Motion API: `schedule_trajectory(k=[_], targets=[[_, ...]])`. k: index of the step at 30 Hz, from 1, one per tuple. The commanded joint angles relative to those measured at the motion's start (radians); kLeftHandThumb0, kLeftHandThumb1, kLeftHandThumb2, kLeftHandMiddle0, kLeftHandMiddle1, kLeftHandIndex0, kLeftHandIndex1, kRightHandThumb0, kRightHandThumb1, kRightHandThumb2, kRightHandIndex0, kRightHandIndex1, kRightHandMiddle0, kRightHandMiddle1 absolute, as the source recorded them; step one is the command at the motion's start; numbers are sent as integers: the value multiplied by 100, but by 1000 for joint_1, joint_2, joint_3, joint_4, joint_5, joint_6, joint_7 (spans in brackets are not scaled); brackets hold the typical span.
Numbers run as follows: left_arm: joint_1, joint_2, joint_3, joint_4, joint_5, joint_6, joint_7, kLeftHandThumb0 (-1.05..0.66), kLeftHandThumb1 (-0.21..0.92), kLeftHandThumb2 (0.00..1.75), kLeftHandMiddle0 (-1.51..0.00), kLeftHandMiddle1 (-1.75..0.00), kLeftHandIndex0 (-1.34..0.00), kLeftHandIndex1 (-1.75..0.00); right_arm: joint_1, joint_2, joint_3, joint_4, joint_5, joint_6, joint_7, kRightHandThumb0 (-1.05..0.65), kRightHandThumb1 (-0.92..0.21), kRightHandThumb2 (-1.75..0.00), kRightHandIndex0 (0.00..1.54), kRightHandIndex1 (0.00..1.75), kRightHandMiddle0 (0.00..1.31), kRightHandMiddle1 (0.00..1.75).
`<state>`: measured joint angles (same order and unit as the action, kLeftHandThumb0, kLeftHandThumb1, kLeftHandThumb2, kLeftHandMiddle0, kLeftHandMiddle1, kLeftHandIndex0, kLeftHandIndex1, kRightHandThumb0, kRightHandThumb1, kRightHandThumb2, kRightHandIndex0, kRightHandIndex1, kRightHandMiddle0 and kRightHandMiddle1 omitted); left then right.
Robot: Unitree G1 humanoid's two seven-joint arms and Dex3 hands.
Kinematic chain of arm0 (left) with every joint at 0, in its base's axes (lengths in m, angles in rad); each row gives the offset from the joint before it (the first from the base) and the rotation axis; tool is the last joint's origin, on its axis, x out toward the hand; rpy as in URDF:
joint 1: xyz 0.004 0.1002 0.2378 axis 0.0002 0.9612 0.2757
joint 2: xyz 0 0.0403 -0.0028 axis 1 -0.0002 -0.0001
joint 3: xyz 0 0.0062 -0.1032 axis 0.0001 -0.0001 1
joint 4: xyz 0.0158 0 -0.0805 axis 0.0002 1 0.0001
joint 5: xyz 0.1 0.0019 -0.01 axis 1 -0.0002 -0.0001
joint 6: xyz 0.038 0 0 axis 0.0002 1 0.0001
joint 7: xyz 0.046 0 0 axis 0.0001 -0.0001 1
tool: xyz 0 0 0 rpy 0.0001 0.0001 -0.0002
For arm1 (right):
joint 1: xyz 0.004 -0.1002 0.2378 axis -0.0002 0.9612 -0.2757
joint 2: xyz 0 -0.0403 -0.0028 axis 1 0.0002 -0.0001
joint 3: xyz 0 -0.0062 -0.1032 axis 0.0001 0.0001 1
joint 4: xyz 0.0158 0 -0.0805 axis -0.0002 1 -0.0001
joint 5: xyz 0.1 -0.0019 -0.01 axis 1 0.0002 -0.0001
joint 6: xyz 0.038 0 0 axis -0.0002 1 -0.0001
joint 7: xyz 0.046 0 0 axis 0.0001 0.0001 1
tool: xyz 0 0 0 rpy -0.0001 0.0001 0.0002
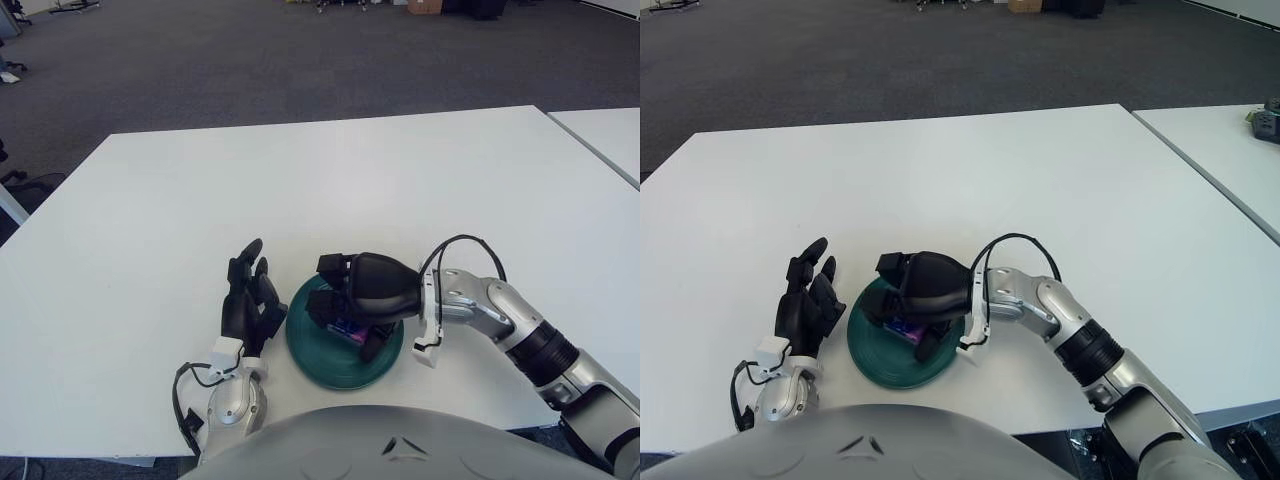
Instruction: Put the gum into the plate.
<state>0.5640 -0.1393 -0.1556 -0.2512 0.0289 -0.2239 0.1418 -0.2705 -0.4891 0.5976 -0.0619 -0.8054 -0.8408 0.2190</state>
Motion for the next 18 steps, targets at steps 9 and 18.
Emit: schedule_trajectory(k=[9,18], targets=[[5,-16,-5,-9,-14,10,8,-81,92,98,-31,-1,0,-75,15,30,-12,25,-35,-13,-54,-39,-68,-85,63,175,35,175],[13,-22,-12,-29,-35,54,12,-79,92,99,-32,0,0,-74,17,24,-12,29,-28,-21,-47,-36,-89,-55,42,137,21,175]])
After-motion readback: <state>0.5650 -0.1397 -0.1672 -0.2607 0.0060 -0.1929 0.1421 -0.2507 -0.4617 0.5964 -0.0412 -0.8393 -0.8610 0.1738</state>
